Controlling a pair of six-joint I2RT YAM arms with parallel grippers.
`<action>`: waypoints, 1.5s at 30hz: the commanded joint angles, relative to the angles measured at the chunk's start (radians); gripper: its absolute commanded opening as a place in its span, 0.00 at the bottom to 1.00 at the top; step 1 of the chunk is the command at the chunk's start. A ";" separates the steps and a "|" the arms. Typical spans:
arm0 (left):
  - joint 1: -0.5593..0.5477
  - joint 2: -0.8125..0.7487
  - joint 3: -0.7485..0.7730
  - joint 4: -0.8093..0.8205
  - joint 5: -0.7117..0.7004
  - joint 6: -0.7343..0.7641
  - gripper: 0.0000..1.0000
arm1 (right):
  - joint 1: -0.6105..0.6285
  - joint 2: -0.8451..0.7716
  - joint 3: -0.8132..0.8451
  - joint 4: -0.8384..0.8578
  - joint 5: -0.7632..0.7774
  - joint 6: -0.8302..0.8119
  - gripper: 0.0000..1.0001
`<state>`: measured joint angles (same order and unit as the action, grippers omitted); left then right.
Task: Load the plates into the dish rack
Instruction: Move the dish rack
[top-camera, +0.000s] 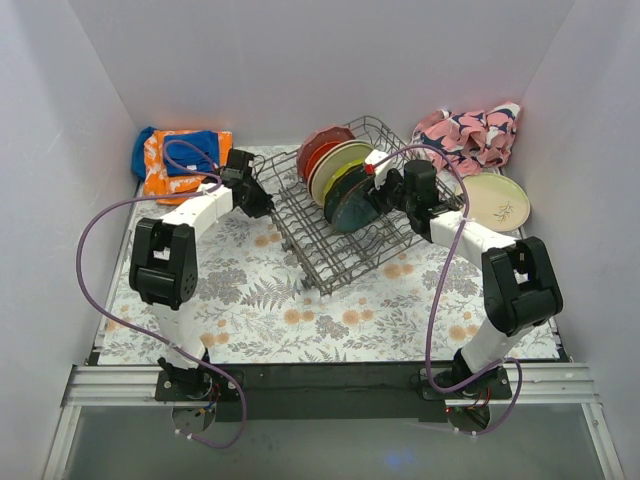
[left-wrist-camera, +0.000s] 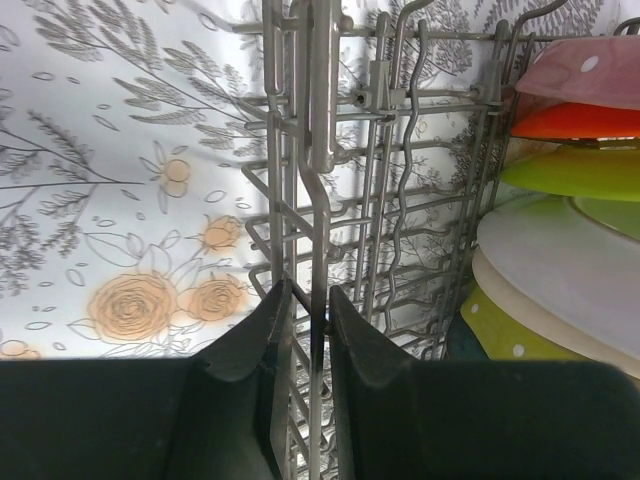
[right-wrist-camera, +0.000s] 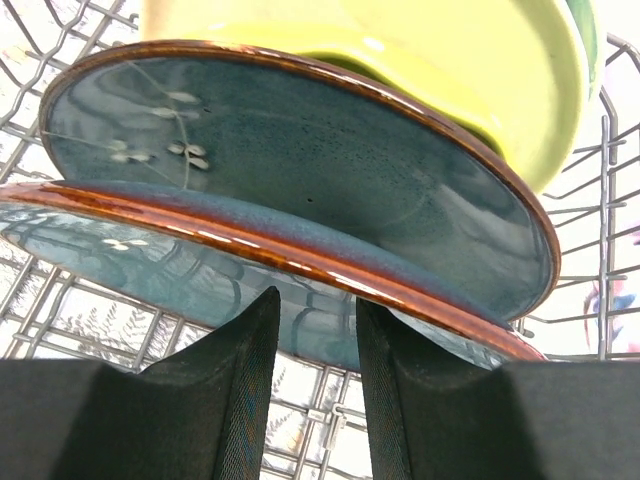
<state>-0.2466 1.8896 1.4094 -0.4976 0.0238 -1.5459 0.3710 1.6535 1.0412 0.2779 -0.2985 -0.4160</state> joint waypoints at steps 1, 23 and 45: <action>0.110 -0.106 -0.024 -0.033 -0.074 0.010 0.00 | 0.028 0.020 0.059 0.073 0.025 0.013 0.42; 0.205 -0.132 -0.053 -0.021 -0.035 0.056 0.00 | 0.164 0.051 0.095 0.083 0.048 0.000 0.43; 0.211 -0.202 -0.046 -0.025 -0.039 0.055 0.27 | 0.183 -0.014 0.031 0.081 0.044 -0.010 0.45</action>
<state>-0.0929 1.8107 1.3491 -0.5388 0.0471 -1.4906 0.5503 1.6985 1.0855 0.3149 -0.2562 -0.4202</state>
